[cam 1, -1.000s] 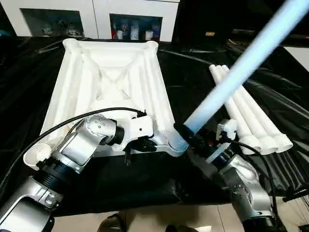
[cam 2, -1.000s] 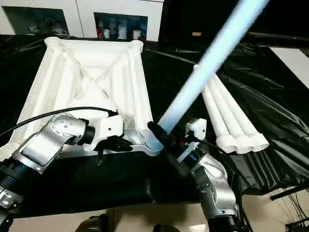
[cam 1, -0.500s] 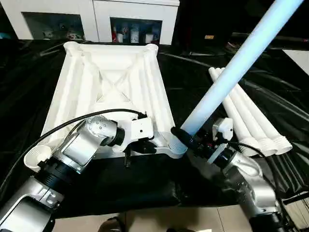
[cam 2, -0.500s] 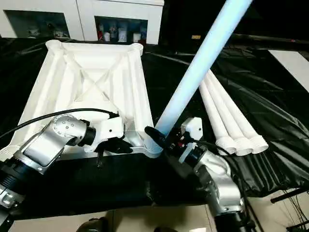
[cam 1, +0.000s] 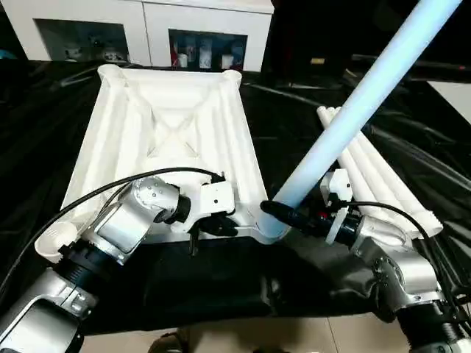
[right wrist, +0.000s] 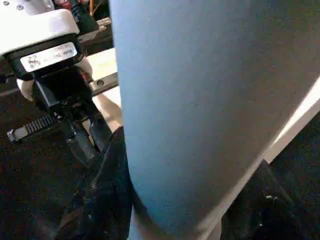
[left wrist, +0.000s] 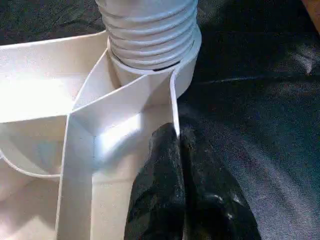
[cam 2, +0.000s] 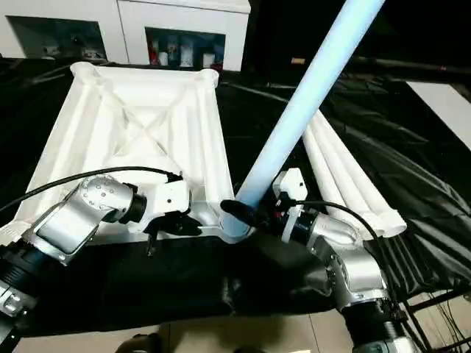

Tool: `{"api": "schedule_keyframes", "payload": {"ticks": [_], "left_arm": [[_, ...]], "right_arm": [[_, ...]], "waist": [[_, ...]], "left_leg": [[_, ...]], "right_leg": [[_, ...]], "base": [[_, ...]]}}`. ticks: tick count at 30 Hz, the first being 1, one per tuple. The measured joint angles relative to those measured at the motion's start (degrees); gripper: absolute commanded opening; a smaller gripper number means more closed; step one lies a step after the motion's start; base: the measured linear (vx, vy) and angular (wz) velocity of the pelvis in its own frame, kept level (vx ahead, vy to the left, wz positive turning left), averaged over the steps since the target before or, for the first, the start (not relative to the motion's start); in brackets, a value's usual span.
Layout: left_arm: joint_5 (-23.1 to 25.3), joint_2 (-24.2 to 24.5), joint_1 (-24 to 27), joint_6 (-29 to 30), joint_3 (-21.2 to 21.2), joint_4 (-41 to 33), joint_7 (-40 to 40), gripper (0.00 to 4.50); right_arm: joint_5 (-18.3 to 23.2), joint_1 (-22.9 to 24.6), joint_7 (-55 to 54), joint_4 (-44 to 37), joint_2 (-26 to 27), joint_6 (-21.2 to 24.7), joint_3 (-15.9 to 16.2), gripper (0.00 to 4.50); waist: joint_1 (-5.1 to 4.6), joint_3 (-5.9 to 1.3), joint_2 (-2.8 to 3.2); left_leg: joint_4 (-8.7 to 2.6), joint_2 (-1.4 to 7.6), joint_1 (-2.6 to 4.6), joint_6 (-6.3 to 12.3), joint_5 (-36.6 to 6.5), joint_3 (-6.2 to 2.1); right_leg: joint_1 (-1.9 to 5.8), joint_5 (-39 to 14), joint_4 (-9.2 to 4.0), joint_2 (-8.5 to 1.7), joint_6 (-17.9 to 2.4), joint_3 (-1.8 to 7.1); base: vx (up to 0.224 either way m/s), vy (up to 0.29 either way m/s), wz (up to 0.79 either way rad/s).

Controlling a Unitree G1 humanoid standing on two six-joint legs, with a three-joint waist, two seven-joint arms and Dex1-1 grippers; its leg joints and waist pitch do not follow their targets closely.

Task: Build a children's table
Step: Insert table leg to table base

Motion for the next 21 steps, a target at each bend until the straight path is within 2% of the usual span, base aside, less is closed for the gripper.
{"api": "schedule_keyframes", "payload": {"ticks": [9, 21], "left_arm": [[0.21, 0.51, -0.21, 0.22, -0.08, 0.0, -0.25, 0.0], [0.34, 0.51, -0.54, 0.59, -0.26, -0.18, -1.15, 0.0]], "right_arm": [[-0.57, -4.98, 3.35, 3.8, -1.26, 1.21, 1.7, 1.86], [-3.46, -11.67, 8.2, 5.56, -3.95, 5.65, 5.56, 1.86]], "waist": [[-0.14, -0.01, -0.03], [-0.2, 0.03, -0.28]], "left_leg": [[-0.01, 0.02, 0.06, 0.0, 0.0, 0.0], [-0.02, 0.03, 0.06, 0.0, 0.0, 0.0]], "right_leg": [[-0.01, -0.01, 0.02, 0.0, 0.02, 0.0], [-0.05, -0.03, 0.0, 0.01, 0.05, 0.0]], "base": [[0.0, 0.0, 0.0], [0.0, 0.0, 0.0]]}}
